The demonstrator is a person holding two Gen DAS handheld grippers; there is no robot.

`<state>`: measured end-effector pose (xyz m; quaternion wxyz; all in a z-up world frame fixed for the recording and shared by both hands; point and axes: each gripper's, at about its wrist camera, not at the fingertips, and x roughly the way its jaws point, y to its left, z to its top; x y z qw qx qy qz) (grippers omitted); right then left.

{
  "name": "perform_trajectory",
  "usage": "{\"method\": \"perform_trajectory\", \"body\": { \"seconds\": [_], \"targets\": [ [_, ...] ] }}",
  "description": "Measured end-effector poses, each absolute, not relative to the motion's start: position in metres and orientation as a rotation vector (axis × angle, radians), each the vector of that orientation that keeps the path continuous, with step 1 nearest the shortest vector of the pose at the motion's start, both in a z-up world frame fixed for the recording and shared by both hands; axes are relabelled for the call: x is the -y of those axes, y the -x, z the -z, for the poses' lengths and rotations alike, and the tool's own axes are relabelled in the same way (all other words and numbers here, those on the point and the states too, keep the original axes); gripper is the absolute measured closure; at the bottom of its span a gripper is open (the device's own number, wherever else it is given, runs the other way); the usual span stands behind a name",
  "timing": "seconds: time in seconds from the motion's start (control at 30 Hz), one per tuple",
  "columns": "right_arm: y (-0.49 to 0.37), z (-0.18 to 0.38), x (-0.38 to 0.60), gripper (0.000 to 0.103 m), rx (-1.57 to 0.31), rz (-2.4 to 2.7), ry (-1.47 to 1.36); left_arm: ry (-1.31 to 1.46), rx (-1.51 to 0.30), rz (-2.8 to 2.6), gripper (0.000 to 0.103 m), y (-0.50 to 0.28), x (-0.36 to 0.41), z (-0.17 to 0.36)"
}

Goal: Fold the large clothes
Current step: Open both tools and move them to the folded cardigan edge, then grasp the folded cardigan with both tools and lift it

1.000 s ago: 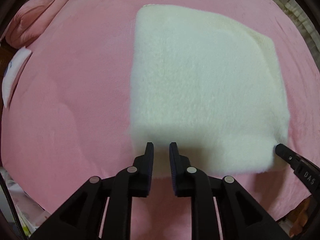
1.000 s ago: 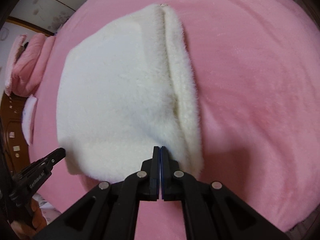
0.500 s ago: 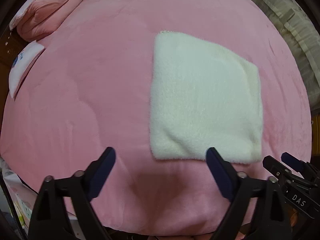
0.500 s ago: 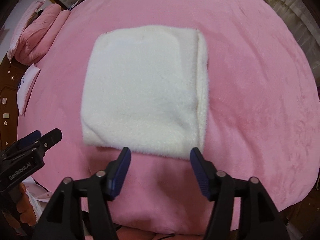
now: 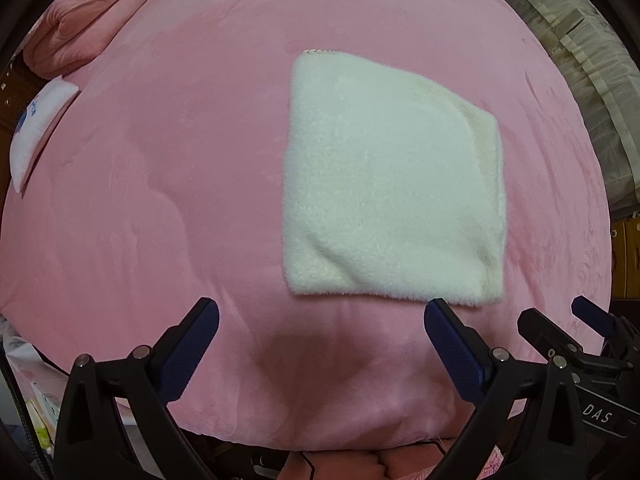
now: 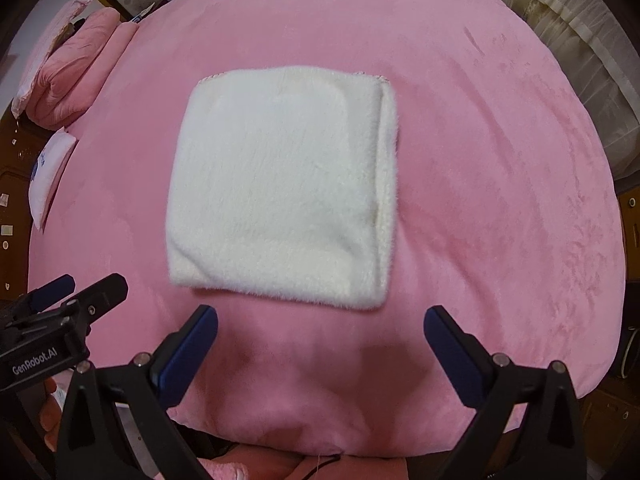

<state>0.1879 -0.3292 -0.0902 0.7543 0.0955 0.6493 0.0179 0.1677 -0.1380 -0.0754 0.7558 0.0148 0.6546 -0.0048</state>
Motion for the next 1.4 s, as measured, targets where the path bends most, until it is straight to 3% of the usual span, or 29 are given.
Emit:
{"method": "perform_trajectory", "body": {
  "seconds": [0.23, 0.5, 0.67, 0.73, 0.9, 1.03, 1.4],
  "targets": [
    [-0.189, 0.096, 0.335, 0.0, -1.424, -0.068, -0.243, -0.014, -1.451, 0.045, 0.001, -0.172, 0.128, 0.077],
    [-0.238, 0.126, 0.391, 0.0, -1.435, -0.176, -0.46, 0.063, -1.418, 0.214, 0.001, -0.242, 0.103, 0.098],
    [-0.272, 0.176, 0.418, 0.001, -1.532, -0.124, -0.518, 0.147, -1.497, 0.253, 0.001, -0.287, 0.087, 0.142],
    [-0.283, 0.198, 0.423, 0.009, -1.558, -0.149, -0.585, 0.224, -1.532, 0.274, 0.001, -0.299, 0.08, 0.164],
    [-0.306, 0.241, 0.434, 0.012, -1.522, -0.218, -0.743, 0.387, -1.591, 0.298, 0.002, -0.317, 0.066, 0.212],
    [-0.317, 0.27, 0.439, 0.026, -1.51, -0.242, -0.873, 0.509, -1.607, 0.314, 0.002, -0.325, 0.057, 0.235],
    [-0.324, 0.284, 0.428, 0.032, -1.532, -0.238, -0.944, 0.577, -1.664, 0.267, 0.004, -0.322, 0.067, 0.269]
  ]
}}
